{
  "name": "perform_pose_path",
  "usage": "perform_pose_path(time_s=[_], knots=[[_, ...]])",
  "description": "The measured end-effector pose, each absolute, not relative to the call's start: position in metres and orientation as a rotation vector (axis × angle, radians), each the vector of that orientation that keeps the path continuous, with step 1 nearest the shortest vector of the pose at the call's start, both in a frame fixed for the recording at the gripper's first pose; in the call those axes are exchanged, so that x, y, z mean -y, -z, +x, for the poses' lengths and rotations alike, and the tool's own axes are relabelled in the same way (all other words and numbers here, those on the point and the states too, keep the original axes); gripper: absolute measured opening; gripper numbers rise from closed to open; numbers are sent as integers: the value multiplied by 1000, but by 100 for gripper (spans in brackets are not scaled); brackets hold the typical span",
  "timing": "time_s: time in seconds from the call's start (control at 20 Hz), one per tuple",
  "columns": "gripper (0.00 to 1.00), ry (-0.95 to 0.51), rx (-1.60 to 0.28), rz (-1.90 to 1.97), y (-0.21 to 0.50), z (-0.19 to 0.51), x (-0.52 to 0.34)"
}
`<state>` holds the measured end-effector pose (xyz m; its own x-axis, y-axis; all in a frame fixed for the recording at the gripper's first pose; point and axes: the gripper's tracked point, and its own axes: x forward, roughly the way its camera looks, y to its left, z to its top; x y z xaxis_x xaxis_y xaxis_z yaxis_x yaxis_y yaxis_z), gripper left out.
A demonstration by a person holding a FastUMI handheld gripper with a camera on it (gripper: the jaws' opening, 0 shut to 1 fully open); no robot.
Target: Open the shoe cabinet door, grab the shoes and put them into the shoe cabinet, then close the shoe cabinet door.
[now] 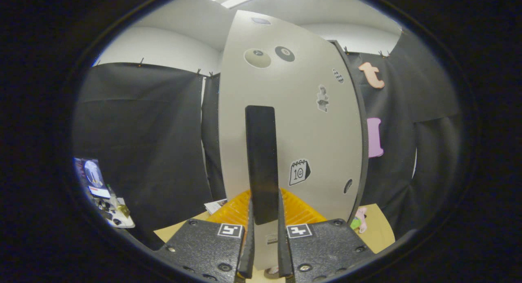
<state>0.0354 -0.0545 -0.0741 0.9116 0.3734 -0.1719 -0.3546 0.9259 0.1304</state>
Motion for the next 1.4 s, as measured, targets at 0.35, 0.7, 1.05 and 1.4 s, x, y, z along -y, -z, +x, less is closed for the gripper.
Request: perform_pose_path(time_s=[0.35, 0.7, 1.05, 1.4], knots=[[26, -420, -204, 237, 68, 14, 100], [33, -399, -100, 192, 46, 17, 136], [22, 18, -31, -71, 21, 9, 227], [45, 20, -22, -76, 17, -16, 240]])
